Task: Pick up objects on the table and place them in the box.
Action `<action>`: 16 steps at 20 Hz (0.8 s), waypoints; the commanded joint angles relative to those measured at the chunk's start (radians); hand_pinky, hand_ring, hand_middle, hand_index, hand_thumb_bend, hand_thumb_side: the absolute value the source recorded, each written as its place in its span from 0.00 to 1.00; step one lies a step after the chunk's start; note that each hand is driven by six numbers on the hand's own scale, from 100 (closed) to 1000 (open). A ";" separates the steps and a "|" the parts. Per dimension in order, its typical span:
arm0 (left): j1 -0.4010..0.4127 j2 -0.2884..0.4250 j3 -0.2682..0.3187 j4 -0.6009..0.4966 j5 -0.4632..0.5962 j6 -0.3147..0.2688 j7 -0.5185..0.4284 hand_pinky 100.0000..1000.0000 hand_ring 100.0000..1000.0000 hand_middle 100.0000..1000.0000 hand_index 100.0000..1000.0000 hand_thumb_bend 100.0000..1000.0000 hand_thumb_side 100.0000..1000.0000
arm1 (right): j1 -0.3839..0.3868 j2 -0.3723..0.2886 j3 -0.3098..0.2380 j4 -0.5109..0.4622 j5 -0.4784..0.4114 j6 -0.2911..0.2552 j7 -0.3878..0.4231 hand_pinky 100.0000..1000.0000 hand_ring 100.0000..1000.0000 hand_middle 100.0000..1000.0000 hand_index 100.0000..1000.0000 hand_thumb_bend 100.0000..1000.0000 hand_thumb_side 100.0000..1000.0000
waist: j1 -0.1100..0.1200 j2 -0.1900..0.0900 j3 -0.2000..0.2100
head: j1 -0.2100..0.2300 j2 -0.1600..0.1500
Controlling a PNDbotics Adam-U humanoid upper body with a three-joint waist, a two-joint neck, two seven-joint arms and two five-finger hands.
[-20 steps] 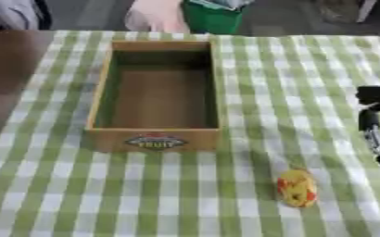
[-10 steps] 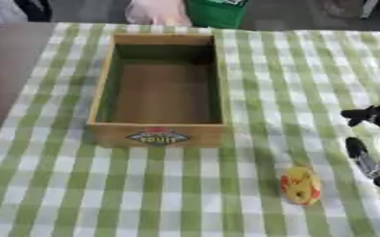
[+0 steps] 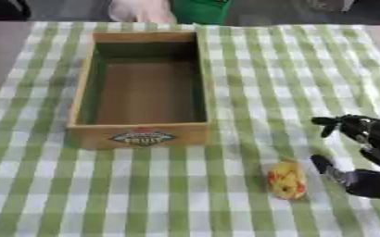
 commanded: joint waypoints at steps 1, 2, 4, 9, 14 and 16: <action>-0.003 0.024 -0.001 -0.017 0.003 0.000 -0.005 0.38 0.36 0.44 0.65 0.00 0.66 | -0.010 -0.042 0.009 -0.015 -0.021 0.026 0.026 0.69 0.78 0.64 0.95 0.34 0.69 | 0.000 -0.015 -0.001 | -0.007 -0.009; -0.003 0.024 -0.001 -0.017 0.003 0.000 -0.005 0.38 0.36 0.44 0.65 0.00 0.66 | -0.013 -0.048 0.015 -0.015 -0.019 0.035 0.035 0.69 0.78 0.64 0.95 0.34 0.68 | 0.000 -0.016 -0.001 | -0.006 -0.010; -0.002 0.025 -0.002 -0.017 0.004 0.000 -0.006 0.38 0.36 0.44 0.65 0.00 0.66 | -0.019 -0.066 0.027 -0.015 -0.010 0.053 0.049 0.70 0.79 0.66 0.94 0.39 0.64 | -0.001 -0.018 0.000 | -0.003 -0.013; -0.002 0.026 -0.004 -0.017 0.005 0.001 -0.010 0.39 0.36 0.44 0.65 0.00 0.66 | -0.039 -0.118 0.054 -0.015 0.007 0.077 0.084 0.70 0.79 0.63 0.87 0.38 0.61 | -0.003 -0.020 0.004 | 0.000 -0.019; -0.001 0.027 -0.005 -0.017 0.006 0.001 -0.014 0.39 0.36 0.44 0.65 0.00 0.66 | -0.052 -0.169 0.073 -0.015 0.022 0.063 0.101 0.70 0.79 0.60 0.93 0.33 0.60 | -0.005 -0.019 0.007 | 0.003 -0.022; -0.001 0.027 -0.005 -0.017 0.006 0.001 -0.015 0.39 0.36 0.44 0.65 0.00 0.66 | -0.051 -0.183 0.067 -0.015 0.025 0.056 0.092 0.70 0.79 0.59 0.93 0.30 0.62 | -0.007 -0.019 0.005 | 0.005 -0.022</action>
